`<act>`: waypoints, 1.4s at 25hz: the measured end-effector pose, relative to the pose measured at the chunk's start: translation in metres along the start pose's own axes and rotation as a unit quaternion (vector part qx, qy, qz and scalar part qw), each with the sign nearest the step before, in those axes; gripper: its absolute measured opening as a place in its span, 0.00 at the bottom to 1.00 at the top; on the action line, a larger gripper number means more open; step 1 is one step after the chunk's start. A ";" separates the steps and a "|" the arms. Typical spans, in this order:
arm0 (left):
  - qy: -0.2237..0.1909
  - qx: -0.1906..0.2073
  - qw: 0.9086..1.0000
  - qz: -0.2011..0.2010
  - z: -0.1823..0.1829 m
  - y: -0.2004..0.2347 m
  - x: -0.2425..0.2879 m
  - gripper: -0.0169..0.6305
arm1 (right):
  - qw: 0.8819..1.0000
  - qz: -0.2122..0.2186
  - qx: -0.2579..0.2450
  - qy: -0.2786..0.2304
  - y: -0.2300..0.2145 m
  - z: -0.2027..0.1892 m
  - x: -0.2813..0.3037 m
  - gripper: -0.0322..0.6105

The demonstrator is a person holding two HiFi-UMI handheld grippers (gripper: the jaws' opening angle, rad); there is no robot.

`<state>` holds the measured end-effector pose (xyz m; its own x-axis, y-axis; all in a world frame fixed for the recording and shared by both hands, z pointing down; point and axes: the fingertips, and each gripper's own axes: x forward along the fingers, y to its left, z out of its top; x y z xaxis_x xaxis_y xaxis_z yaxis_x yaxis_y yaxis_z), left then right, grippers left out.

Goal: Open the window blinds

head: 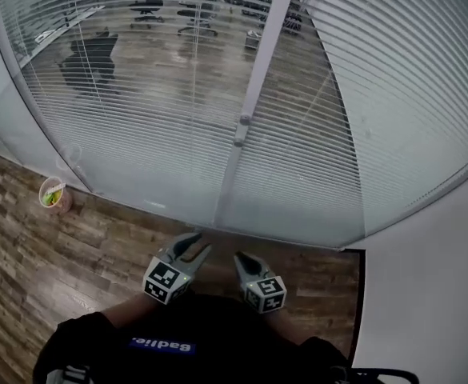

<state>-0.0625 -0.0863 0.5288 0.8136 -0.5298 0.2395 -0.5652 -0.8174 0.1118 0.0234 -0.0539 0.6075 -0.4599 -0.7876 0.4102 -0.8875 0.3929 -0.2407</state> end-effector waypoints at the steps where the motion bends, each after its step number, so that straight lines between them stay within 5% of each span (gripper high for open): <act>1: 0.008 -0.002 1.000 0.000 -0.006 -0.011 -0.005 0.22 | 1.000 0.003 0.005 0.000 0.001 -0.006 -0.008 0.11; 10: 0.017 -0.007 0.999 -0.026 -0.039 -0.064 -0.034 0.19 | 0.998 0.052 0.027 -0.003 0.033 -0.042 -0.023 0.10; 18: -0.015 0.008 0.996 -0.085 -0.030 -0.075 -0.047 0.14 | 0.999 -0.011 0.015 -0.033 0.035 -0.033 -0.042 0.10; 26: -0.030 -0.008 0.991 -0.132 -0.033 -0.069 -0.104 0.02 | 0.998 -0.042 0.004 -0.052 0.099 -0.020 -0.049 0.10; 31: -0.029 -0.019 0.987 -0.158 -0.054 -0.076 -0.121 0.02 | 0.997 -0.013 -0.029 -0.077 0.144 -0.024 -0.057 0.07; 35: -0.042 -0.001 0.985 -0.168 -0.033 -0.069 -0.127 0.02 | 0.992 0.014 -0.067 -0.110 0.160 0.015 -0.054 0.06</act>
<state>-0.1315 0.0448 0.5227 0.9629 -0.2470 0.1089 -0.2630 -0.9493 0.1722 -0.0934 0.0440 0.5338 -0.4803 -0.8539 0.2004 -0.8770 0.4642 -0.1240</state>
